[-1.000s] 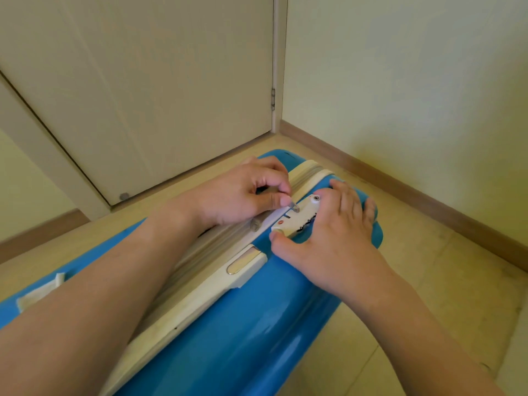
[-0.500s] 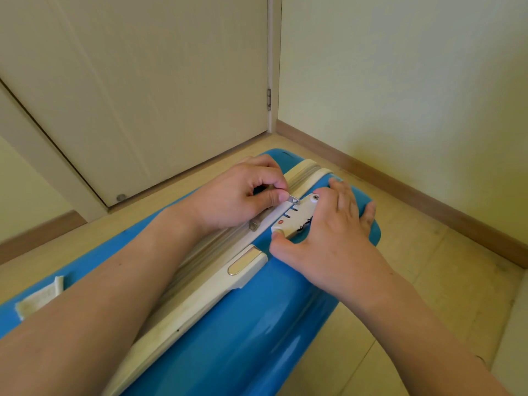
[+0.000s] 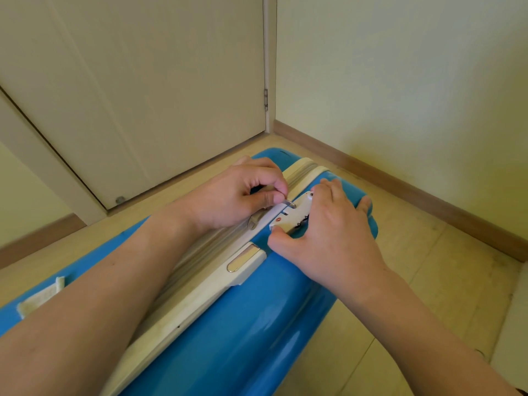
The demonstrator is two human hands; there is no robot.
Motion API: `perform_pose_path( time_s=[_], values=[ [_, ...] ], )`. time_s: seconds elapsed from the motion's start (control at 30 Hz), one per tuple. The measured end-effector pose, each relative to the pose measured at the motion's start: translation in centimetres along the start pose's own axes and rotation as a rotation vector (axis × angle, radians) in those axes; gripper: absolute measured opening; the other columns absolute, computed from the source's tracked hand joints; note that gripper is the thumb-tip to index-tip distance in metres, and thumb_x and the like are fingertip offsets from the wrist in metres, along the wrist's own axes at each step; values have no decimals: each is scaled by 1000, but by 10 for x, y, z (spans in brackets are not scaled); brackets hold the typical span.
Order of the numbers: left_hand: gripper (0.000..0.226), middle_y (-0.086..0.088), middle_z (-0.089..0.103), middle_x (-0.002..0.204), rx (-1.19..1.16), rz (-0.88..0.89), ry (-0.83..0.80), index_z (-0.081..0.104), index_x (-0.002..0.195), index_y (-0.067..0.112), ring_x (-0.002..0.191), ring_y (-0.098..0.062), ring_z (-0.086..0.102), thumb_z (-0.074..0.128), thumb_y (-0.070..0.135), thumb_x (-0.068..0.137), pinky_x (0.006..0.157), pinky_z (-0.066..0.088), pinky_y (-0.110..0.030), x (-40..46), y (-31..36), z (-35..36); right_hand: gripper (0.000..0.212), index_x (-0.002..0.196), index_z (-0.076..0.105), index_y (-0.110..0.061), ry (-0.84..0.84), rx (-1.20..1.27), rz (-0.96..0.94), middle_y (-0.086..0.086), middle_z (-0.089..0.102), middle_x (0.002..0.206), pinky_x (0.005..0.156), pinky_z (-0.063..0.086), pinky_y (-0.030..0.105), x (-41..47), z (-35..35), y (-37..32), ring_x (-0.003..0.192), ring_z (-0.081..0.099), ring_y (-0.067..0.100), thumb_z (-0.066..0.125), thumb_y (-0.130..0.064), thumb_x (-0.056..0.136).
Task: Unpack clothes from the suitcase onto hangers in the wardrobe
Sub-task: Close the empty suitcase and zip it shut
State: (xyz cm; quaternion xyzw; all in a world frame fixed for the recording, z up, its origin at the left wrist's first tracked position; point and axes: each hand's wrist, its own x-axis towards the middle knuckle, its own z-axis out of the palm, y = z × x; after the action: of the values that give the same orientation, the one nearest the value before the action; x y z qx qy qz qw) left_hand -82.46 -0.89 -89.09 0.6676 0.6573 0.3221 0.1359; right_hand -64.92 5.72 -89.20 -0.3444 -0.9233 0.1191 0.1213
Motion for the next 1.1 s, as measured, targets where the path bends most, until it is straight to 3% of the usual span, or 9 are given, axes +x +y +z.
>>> perform_pose_path(
  time_s=[0.13,0.33,0.6,0.73,0.9,1.1],
  values=[
    [21,17,54,98,46,-54,-68,63,94,39,102,-20,50,48,53,90,97,41,-45,2,0,-4,85,131,39,-3,-19,4,-11,10,38,144,114,13,61,0,-2,-1,138,30,27,51,-64,74],
    [28,21,51,107,112,-67,-42,65,96,41,114,-16,45,45,60,89,107,32,-43,-3,-4,-1,80,124,44,-3,-3,7,-8,11,45,135,112,15,63,1,0,-3,134,35,28,47,-64,72],
    [16,2,57,95,434,263,22,69,89,12,84,-19,52,56,16,97,76,45,-36,0,6,-1,81,120,47,-4,11,0,-5,10,49,127,111,18,63,4,2,-3,127,41,29,43,-66,68],
    [13,2,60,89,484,311,-44,68,89,12,79,-13,49,56,8,93,71,46,-32,3,4,-6,78,119,47,-6,18,34,-20,8,47,127,113,15,64,5,3,0,127,40,27,44,-66,70],
    [12,2,59,86,590,364,-228,68,90,12,78,-18,50,62,2,87,68,47,-35,16,14,-21,88,126,44,-7,22,44,-44,7,44,136,114,13,63,6,3,3,134,35,25,34,-71,67],
    [19,2,61,89,714,394,-351,68,95,15,78,-10,39,73,6,79,68,38,-25,25,22,-25,85,131,42,-6,-26,58,-49,8,43,138,115,10,63,9,0,3,136,32,25,43,-69,73]
  ],
)
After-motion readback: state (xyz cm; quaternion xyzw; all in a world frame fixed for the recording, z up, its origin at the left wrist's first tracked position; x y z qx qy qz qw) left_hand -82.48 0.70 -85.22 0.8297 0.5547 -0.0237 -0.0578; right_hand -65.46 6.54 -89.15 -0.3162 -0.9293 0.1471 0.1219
